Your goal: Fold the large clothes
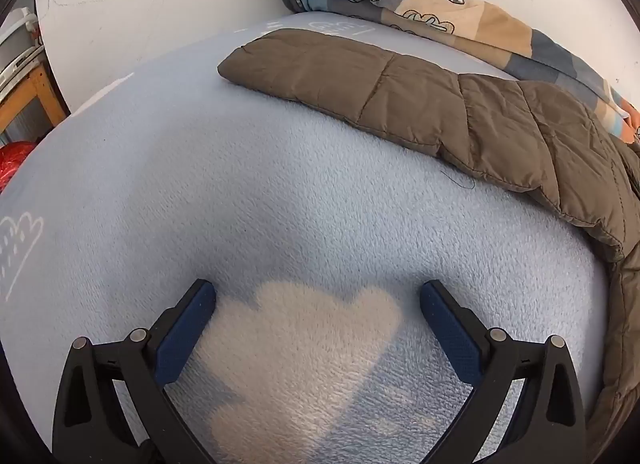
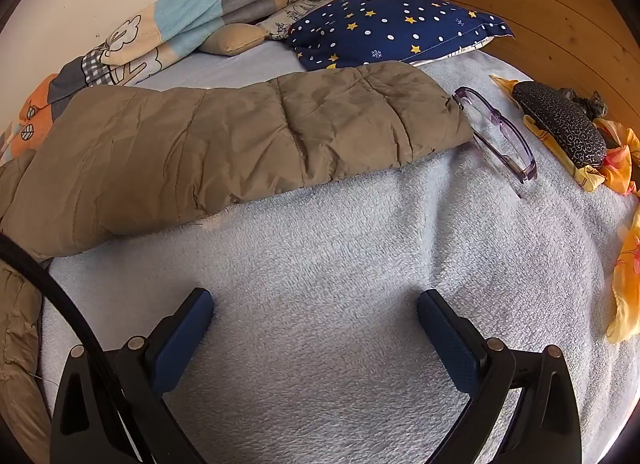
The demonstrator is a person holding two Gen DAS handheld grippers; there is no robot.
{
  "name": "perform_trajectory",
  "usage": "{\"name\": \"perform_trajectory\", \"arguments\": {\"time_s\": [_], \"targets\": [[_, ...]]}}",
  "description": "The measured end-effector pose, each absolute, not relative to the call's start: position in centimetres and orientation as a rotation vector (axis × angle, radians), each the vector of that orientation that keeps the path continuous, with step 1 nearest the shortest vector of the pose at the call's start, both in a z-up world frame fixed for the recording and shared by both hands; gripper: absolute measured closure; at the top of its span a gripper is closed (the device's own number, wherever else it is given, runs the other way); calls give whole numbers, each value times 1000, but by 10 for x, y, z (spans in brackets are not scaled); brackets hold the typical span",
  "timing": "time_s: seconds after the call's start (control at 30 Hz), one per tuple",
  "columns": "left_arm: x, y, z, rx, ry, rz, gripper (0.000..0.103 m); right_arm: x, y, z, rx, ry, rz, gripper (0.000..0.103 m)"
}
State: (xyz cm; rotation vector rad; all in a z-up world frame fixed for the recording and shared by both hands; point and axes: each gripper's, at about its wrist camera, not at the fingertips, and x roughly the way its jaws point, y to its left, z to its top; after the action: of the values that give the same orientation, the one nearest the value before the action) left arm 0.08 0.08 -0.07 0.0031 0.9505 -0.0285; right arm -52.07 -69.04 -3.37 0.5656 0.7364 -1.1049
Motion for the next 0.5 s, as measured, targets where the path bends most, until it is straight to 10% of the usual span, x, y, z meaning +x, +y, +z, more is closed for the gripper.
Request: {"name": "perform_trajectory", "arguments": {"time_s": [0.5], "targets": [[-46, 9, 6, 49, 1035, -112, 1, -526, -693, -27, 689, 852, -999, 0]]}}
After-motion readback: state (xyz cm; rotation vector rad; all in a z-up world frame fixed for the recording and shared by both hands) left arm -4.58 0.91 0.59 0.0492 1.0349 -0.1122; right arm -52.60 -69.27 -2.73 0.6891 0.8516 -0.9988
